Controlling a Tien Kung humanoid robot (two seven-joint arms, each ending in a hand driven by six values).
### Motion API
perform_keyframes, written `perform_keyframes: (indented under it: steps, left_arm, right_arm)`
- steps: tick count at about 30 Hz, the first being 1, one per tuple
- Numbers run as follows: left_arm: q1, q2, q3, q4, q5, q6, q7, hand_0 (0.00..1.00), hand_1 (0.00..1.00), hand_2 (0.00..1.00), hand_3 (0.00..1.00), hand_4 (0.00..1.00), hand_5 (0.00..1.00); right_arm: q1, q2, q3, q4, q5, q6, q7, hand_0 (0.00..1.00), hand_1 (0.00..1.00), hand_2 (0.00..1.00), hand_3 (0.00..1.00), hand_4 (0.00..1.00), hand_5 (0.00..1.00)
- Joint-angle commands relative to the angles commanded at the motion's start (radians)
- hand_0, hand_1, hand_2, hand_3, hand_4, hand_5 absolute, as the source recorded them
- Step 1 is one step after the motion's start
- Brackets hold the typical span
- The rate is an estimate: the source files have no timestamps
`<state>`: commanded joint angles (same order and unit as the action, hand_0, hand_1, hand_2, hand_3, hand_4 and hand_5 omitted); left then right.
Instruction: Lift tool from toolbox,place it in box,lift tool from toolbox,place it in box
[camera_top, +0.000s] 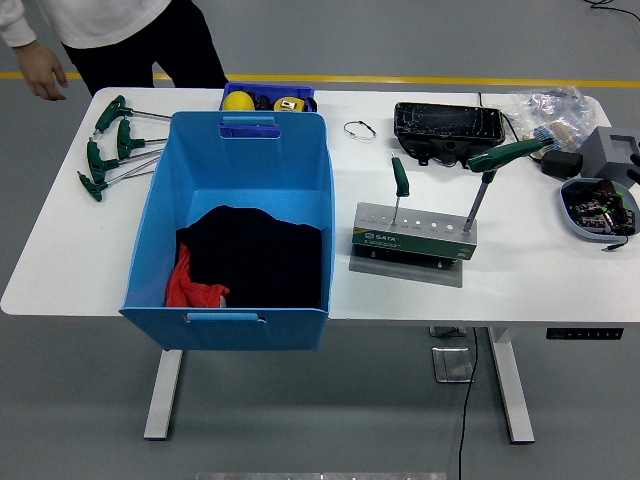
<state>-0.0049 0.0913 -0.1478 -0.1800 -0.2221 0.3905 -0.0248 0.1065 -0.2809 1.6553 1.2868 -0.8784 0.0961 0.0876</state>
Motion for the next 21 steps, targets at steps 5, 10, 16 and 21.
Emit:
perform_keyframes:
  steps: [5, 10, 16, 21]
  left_arm:
    - [-0.001, 0.0, -0.001, 0.0, 0.003, 0.0, 0.0, 0.559, 0.562, 0.584, 0.721, 0.73, 0.694]
    - [-0.001, 0.003, 0.026, 0.0, -0.022, -0.002, -0.005, 0.559, 0.562, 0.584, 0.721, 0.73, 0.694]
    - [-0.002, 0.002, 0.059, 0.0, -0.06, -0.007, -0.012, 0.56, 0.561, 0.584, 0.72, 0.73, 0.694]
    - [0.0, 0.001, 0.071, 0.0, -0.074, -0.008, -0.013, 0.559, 0.559, 0.584, 0.72, 0.73, 0.696]
  right_arm:
    - [-0.001, -0.002, -0.001, 0.001, 0.0, 0.0, 0.0, 0.888, 0.836, 0.841, 0.844, 0.998, 0.942]
    - [-0.001, -0.002, 0.0, 0.0, -0.001, 0.002, 0.0, 0.888, 0.836, 0.841, 0.844, 0.998, 0.942]
    - [-0.001, -0.001, 0.001, 0.0, -0.001, 0.003, 0.0, 0.891, 0.835, 0.841, 0.843, 0.998, 0.942]
    - [-0.001, 0.001, 0.001, -0.001, -0.001, 0.002, 0.0, 0.889, 0.835, 0.841, 0.844, 0.998, 0.942]
